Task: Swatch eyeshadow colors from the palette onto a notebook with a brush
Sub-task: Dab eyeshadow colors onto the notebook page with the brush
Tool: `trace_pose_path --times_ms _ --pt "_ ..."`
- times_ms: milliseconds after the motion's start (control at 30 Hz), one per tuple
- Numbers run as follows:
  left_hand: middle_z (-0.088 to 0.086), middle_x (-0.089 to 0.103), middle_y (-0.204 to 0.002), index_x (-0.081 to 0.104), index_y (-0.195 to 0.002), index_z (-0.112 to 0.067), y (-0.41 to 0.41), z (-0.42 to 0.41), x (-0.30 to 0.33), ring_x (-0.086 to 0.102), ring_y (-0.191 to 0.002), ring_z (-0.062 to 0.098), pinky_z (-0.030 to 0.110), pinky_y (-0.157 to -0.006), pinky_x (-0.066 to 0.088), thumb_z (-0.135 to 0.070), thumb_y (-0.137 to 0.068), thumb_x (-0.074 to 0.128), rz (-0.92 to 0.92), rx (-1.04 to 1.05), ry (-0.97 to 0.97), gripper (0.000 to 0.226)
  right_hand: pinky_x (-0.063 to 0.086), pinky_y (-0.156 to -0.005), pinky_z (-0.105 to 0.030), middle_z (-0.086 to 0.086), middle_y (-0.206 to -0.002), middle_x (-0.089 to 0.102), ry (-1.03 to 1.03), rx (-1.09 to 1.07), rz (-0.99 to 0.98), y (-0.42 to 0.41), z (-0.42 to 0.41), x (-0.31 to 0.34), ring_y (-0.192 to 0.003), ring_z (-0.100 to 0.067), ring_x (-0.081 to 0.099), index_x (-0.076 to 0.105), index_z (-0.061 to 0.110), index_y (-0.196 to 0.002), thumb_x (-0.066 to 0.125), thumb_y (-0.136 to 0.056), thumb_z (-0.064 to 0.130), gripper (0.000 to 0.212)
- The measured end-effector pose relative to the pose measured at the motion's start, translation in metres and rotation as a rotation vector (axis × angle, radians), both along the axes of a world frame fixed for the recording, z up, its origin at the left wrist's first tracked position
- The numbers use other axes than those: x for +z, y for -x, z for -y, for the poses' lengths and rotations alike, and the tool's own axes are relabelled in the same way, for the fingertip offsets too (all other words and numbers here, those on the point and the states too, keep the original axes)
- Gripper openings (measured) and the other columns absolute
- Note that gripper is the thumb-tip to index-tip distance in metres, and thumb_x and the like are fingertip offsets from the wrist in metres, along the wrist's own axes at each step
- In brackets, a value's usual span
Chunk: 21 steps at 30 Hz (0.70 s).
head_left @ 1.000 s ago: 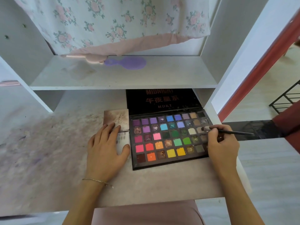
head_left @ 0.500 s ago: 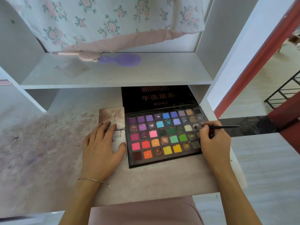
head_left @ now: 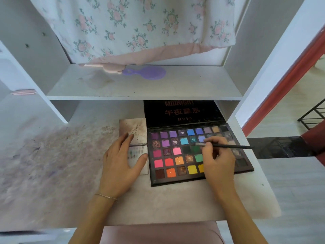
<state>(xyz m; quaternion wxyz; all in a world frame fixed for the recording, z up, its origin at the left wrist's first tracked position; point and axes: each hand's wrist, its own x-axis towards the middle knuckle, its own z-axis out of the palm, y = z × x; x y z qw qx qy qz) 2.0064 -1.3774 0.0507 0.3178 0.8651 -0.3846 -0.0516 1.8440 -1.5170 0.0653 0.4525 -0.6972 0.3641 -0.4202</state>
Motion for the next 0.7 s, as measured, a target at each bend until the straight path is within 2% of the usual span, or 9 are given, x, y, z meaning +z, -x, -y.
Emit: trace_pose_path --times_ms 100,200,300,400,533,700 --pt "-0.001 0.035 -0.143 0.038 -0.137 -0.017 -0.003 -0.009 0.003 0.032 -0.131 0.015 0.029 -0.107 0.023 -0.048 -0.072 0.050 -0.060 -0.013 0.072 0.072 0.042 -0.050 -0.010 0.009 -0.062 0.052 0.018 0.102 0.010 -0.022 -0.022 0.001 -0.058 0.002 0.052 0.049 0.031 -0.079 0.051 -0.087 0.001 0.031" --pt "-0.001 0.036 -0.144 0.039 -0.136 -0.017 -0.008 -0.020 0.001 0.032 -0.132 0.017 0.036 -0.110 0.022 -0.055 -0.073 0.045 0.045 -0.032 0.001 0.074 0.039 -0.049 -0.009 0.010 -0.058 0.052 0.034 0.188 -0.026 -0.041 -0.040 -0.001 -0.055 0.000 0.051 0.050 0.030 -0.075 0.054 -0.086 0.003 0.030" --pt "-0.001 0.031 -0.148 0.032 -0.139 -0.017 -0.011 -0.027 -0.003 0.023 -0.138 0.018 0.036 -0.114 0.012 -0.067 -0.070 0.025 0.147 -0.031 -0.136 0.086 0.040 -0.051 -0.009 0.011 -0.062 0.054 0.048 0.268 -0.083 -0.056 -0.050 -0.002 -0.061 -0.003 0.054 0.050 0.034 -0.076 0.056 -0.086 0.008 0.029" --pt "-0.005 0.020 -0.152 0.022 -0.143 -0.020 -0.012 -0.029 -0.008 0.011 -0.141 0.015 0.033 -0.113 -0.002 -0.072 -0.068 0.015 0.208 -0.010 -0.239 0.092 0.042 -0.055 -0.008 0.013 -0.064 0.056 0.080 0.293 -0.127 -0.066 -0.054 -0.002 -0.068 -0.001 0.056 0.048 0.036 -0.075 0.056 -0.085 0.010 0.030" --pt "-0.007 0.012 -0.154 0.015 -0.145 -0.021 -0.014 -0.029 -0.012 0.004 -0.142 0.012 0.029 -0.111 -0.010 -0.074 -0.066 0.008 0.226 0.020 -0.272 0.095 0.046 -0.060 -0.014 0.010 -0.069 0.061 0.084 0.324 -0.184 -0.071 -0.056 -0.005 -0.071 -0.003 0.057 0.047 0.036 -0.075 0.056 -0.086 0.013 0.026" --pt "-0.008 0.010 -0.154 0.012 -0.145 -0.022 -0.014 -0.030 -0.014 0.002 -0.141 0.010 0.029 -0.111 -0.012 -0.074 -0.066 0.007 0.232 0.025 -0.279 0.095 0.046 -0.060 -0.020 0.007 -0.067 0.062 0.106 0.322 -0.210 -0.073 -0.055 -0.008 -0.069 -0.006 0.057 0.048 0.035 -0.074 0.055 -0.086 0.016 0.023"
